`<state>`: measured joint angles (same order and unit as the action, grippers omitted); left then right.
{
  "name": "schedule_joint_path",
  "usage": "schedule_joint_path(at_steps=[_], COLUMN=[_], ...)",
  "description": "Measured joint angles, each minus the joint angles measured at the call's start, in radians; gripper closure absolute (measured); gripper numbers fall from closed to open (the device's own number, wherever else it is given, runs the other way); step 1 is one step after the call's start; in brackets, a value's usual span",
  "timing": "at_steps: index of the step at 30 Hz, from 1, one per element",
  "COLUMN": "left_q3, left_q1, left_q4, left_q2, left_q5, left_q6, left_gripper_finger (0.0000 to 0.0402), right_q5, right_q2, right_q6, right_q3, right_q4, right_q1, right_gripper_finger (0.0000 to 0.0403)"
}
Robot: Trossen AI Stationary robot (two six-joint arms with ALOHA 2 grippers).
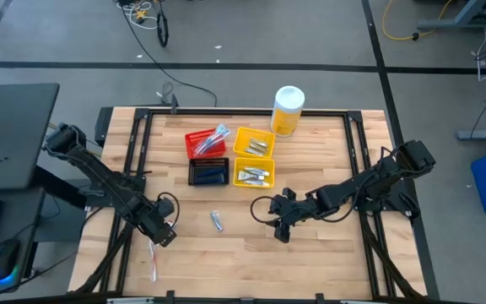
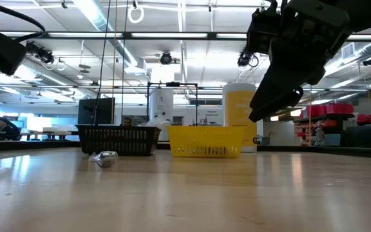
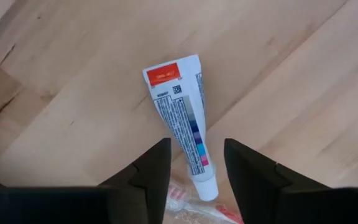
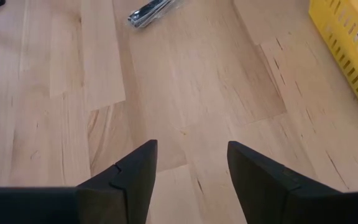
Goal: Pick & Place Travel size toiletries
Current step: Put the white toothpaste into the bottom yellow bin
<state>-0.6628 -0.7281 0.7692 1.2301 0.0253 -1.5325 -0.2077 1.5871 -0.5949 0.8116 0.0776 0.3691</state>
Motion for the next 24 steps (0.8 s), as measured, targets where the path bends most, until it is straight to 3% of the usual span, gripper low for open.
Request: schedule_joint_path(at_steps=[8,11,18,24], left_q3=[-0.001,-0.001,-0.002,-0.004], left_q1=[-0.001,-0.002,-0.002,-0.003], left_q4=[0.0,-0.007,-0.075,-0.08], left_q2=[0.028,0.088,0.224,0.236], left_q5=[0.039,-0.03,-0.101,-0.096], left_q6=[-0.006,0.027,0.082,0.06], left_gripper_finger=[0.0191,0.0183,0.0186,0.0216], right_q5=[0.0,0.0,0.0,0.0], right_q2=[0.0,0.0,0.0,0.0], right_q6=[0.0,0.0,0.0,0.0], right_q3=[0.0,0.0,0.0,0.0], right_q4=[0.0,0.0,0.0,-0.011], right_q1=[0.0,0.0,0.0,0.0], right_gripper_finger=[0.0198,0.0202,0.0199,0.0191])
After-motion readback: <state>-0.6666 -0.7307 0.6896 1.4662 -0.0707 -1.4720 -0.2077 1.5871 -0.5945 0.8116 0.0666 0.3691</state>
